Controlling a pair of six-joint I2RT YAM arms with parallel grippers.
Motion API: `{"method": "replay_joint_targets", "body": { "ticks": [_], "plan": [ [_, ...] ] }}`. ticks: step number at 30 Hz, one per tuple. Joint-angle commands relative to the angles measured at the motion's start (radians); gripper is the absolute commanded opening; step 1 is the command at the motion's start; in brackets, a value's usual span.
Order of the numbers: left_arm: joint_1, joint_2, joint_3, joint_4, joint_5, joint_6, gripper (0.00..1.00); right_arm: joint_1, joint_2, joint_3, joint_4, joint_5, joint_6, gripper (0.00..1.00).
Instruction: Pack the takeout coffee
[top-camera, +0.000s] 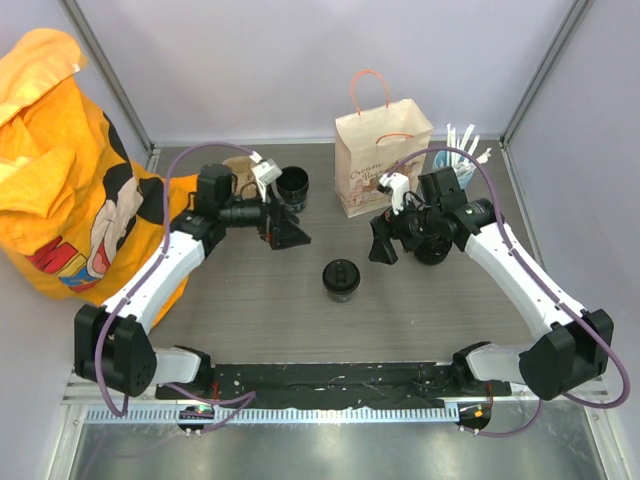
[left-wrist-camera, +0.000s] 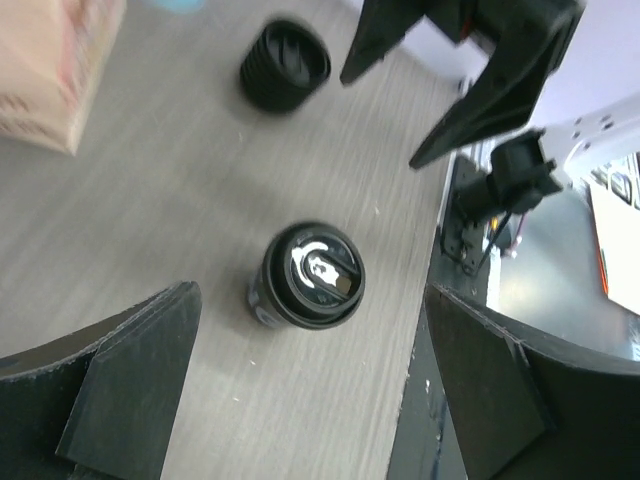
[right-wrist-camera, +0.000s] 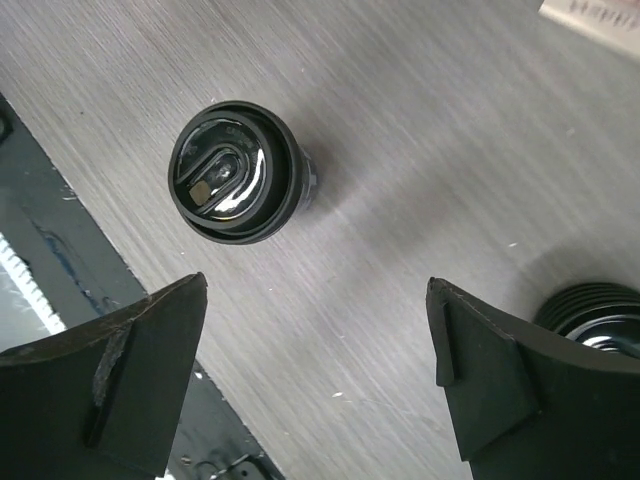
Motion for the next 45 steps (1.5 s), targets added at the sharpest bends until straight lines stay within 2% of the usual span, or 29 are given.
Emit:
{"method": "replay_joint_targets", "body": {
  "ticks": [1, 7, 19, 28, 45],
  "plan": [
    [-0.092, 0.033, 0.002, -0.076, -0.111, 0.046, 1.0, -0.044, 0.025, -0.025, 0.11, -0.117, 0.102, 0.94],
    [-0.135, 0.114, -0.007, -0.072, -0.138, 0.009, 1.0, -0.061, 0.064, -0.062, 0.15, -0.232, 0.155, 0.94],
    [-0.21, 0.255, -0.027, -0.039, -0.182, -0.034, 1.0, -0.063, -0.003, -0.136, 0.179, -0.229, 0.145, 0.94],
    [-0.259, 0.338, -0.005, -0.033, -0.185, -0.048, 1.0, -0.063, 0.023, -0.139, 0.134, -0.231, 0.106, 0.94],
    [-0.284, 0.403, 0.025, -0.032, -0.191, -0.056, 1.0, -0.063, -0.003, -0.151, 0.134, -0.243, 0.104, 0.93]
  ]
}}
